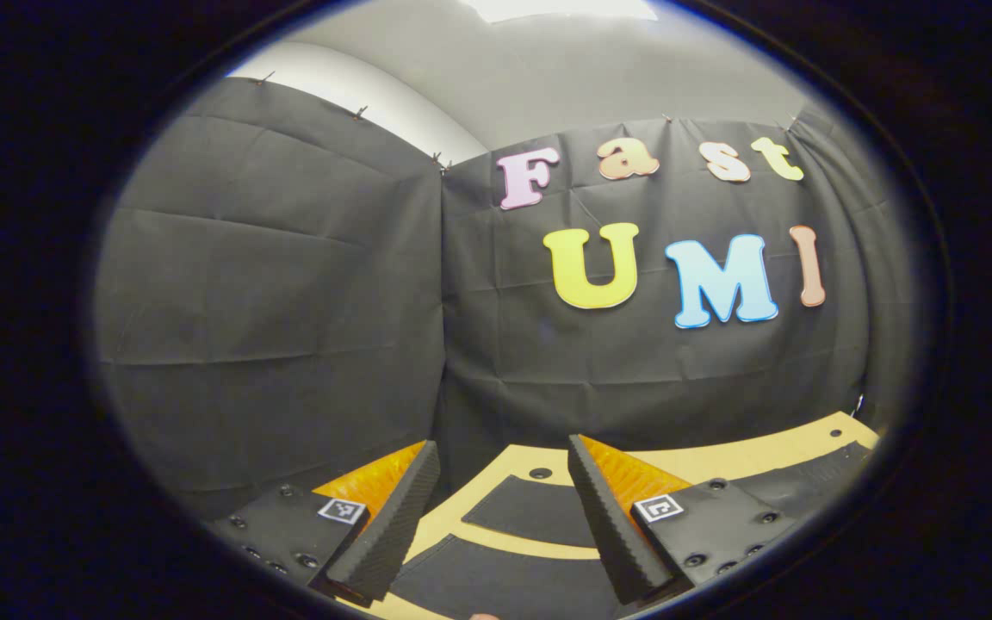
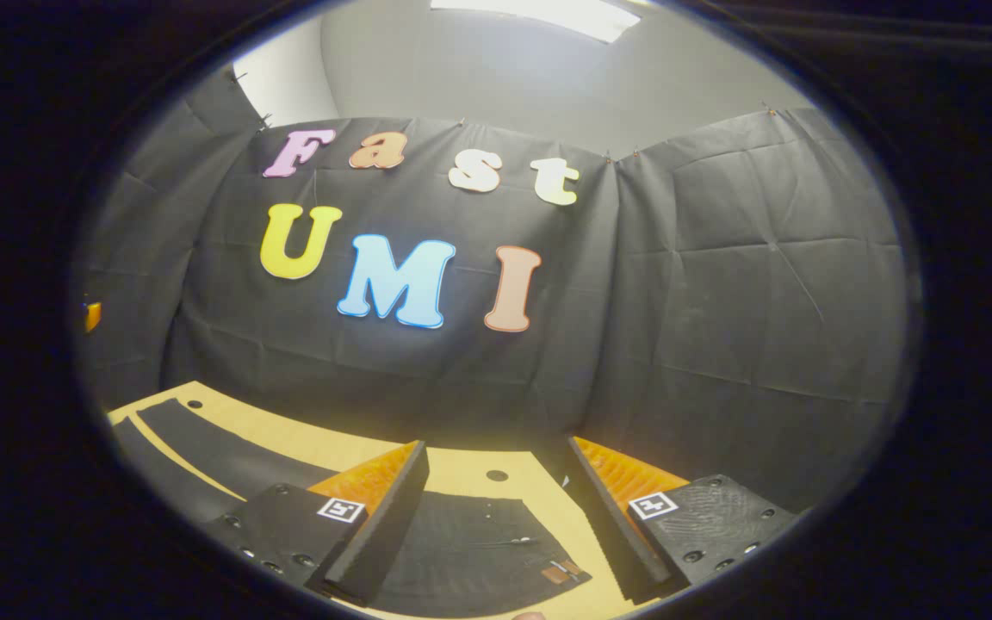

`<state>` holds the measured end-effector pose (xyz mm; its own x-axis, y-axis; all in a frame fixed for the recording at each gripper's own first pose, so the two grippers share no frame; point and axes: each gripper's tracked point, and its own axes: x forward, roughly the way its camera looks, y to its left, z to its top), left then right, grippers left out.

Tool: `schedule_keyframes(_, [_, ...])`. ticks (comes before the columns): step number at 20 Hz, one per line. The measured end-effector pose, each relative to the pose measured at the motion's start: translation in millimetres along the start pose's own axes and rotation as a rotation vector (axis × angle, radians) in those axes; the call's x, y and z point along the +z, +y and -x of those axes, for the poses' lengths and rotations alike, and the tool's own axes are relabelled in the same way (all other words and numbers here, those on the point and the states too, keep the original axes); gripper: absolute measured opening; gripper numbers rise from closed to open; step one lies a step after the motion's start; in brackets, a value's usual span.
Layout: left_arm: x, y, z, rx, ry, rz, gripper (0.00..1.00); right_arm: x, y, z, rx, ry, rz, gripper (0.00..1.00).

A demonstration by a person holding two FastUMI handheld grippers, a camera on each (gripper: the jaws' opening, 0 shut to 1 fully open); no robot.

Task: Grasp the waist and the cuffs of the jeans and fold them to make the two legs overlap; first hold the waist and fold one-third of the jeans toward the cuffs, then hold the cuffs and fold the remaining one-third in the same direction to finish folding.

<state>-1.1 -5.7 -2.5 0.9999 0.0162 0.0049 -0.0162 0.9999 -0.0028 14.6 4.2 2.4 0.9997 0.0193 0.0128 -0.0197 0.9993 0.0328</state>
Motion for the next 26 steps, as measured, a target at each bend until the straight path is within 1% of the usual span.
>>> schedule_keyframes(2, [-0.3,-2.0,2.2,-0.005,0.003,0.001,0.97,-0.4,-1.4,1.1,0.001,0.001,-0.009,0.94])
schedule_keyframes(3, [-1.6,-1.9,3.9,-0.005,0.004,-0.001,0.94,-0.7,-2.6,1.1,-0.001,0.0,-0.013,0.94])
schedule_keyframes(4, [-2.5,-1.7,4.4,-0.004,0.004,-0.002,0.97,-2.4,-4.1,1.1,-0.005,0.002,-0.015,0.95])
schedule_keyframes(5, [-3.3,-2.0,5.1,-0.004,0.005,-0.001,0.97,-4.0,-6.0,1.0,-0.009,0.005,-0.019,0.95])
schedule_keyframes(6, [-4.4,-1.9,6.0,-0.004,0.007,0.002,0.94,-5.3,-6.7,3.3,-0.009,0.007,-0.024,0.94])
schedule_keyframes(7, [-6.1,-2.4,7.2,-0.003,0.011,0.005,0.97,-6.4,-7.6,3.3,-0.011,0.011,-0.03,0.94])
schedule_keyframes(8, [-8.1,-1.7,7.5,-0.002,0.013,0.008,0.97,-8.1,-11.6,2.7,-0.025,0.014,-0.037,0.95])
schedule_keyframes(10, [-13.4,-2.1,6.7,-0.006,0.019,0.014,0.97,-14.3,-25.7,-0.4,-0.086,0.036,-0.06,0.94])
schedule_keyframes(12, [-26.0,-2.4,3.2,-0.013,0.046,0.034,0.97,-28.4,-30.1,-0.1,-0.107,0.088,-0.109,0.95])
schedule_keyframes(13, [-34.7,-2.6,2.7,-0.015,0.075,0.06,1.0,-37.4,-35.4,-0.6,-0.124,0.116,-0.113,0.95])
schedule_keyframes(14, [-48.5,1.1,1.0,-0.012,0.113,0.097,0.97,-48.2,-43.0,-1.9,-0.144,0.145,-0.107,0.95])
schedule_keyframes(16, [-83.9,12.7,-0.8,0.021,0.22,0.191,0.97,-68.7,-54.4,-0.9,-0.173,0.206,-0.086,0.95])
schedule_keyframes(17, [-103.1,17.6,-1.0,0.04,0.28,0.25,0.94,-78.9,-58.4,-0.1,-0.181,0.238,-0.079,0.94])
schedule_keyframes(18, [-124.7,25.9,-0.1,0.067,0.342,0.316,0.96,-89.2,-59.0,0.8,-0.182,0.273,-0.08,0.95])
schedule_keyframes(20, [-159.4,42.2,3.3,0.123,0.437,0.451,0.97,-108.0,-55.9,-0.1,-0.169,0.338,-0.099,0.95])
schedule_keyframes(24, [-220.9,73.9,13.5,0.228,0.578,0.611,0.97,-146.1,-43.0,-1.2,-0.125,0.463,-0.192,0.95])
schedule_keyframes(26, [-249.8,88.5,22.3,0.284,0.644,0.713,0.98,-164.9,-40.9,-0.4,-0.128,0.523,-0.253,0.95])
